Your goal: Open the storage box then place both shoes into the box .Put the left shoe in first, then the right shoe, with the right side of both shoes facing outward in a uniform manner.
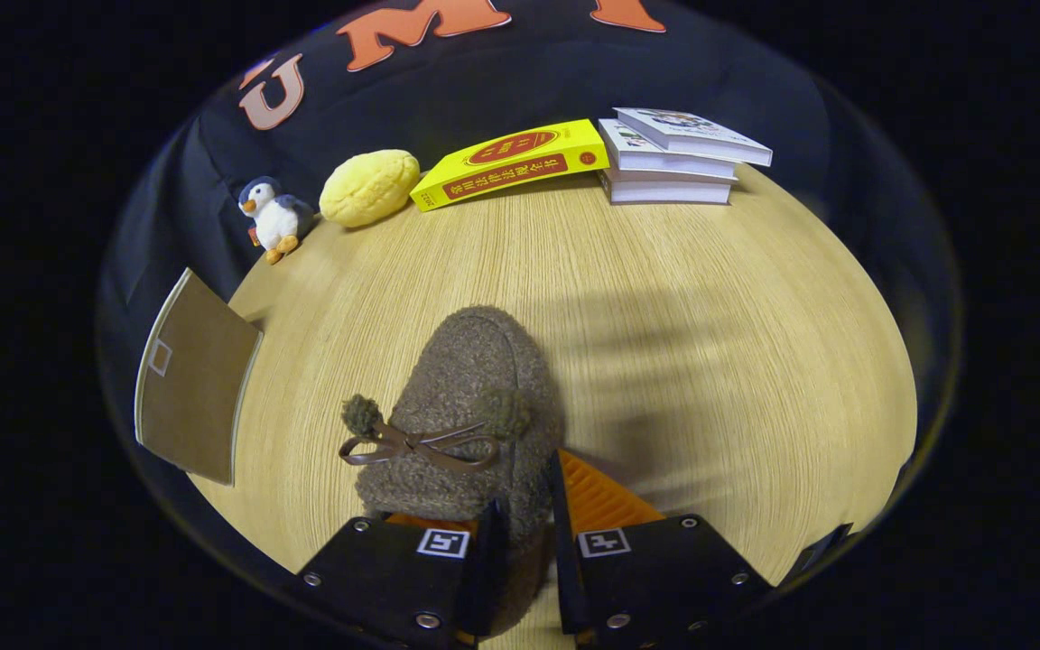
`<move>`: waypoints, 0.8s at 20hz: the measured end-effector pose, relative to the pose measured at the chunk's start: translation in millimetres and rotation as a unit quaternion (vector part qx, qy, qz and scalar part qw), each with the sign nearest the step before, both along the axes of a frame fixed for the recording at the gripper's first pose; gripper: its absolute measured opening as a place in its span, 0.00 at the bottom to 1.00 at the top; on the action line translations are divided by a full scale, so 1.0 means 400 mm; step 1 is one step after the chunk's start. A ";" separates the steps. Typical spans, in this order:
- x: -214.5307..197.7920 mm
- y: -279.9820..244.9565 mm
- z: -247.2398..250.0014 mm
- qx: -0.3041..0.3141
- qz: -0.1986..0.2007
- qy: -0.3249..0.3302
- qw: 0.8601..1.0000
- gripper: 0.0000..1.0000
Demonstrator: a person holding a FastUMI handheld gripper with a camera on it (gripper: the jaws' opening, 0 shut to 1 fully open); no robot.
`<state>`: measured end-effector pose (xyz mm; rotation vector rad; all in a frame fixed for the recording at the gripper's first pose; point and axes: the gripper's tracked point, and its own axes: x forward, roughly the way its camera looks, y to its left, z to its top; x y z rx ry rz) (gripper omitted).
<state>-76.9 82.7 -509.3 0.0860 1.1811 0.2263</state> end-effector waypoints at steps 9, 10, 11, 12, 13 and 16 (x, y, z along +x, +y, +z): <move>0.040 0.036 0.090 -0.012 -0.053 0.002 0.999 0.05; 0.050 0.058 0.118 -0.010 -0.055 -0.004 0.998 0.04; 0.061 0.082 0.148 -0.011 -0.054 -0.012 0.998 0.04; 0.073 0.110 0.176 -0.013 -0.052 -0.020 0.998 0.04; 0.085 0.141 0.204 -0.012 -0.047 -0.028 0.998 0.04; 0.106 0.251 0.286 -0.001 -0.034 -0.043 0.998 0.04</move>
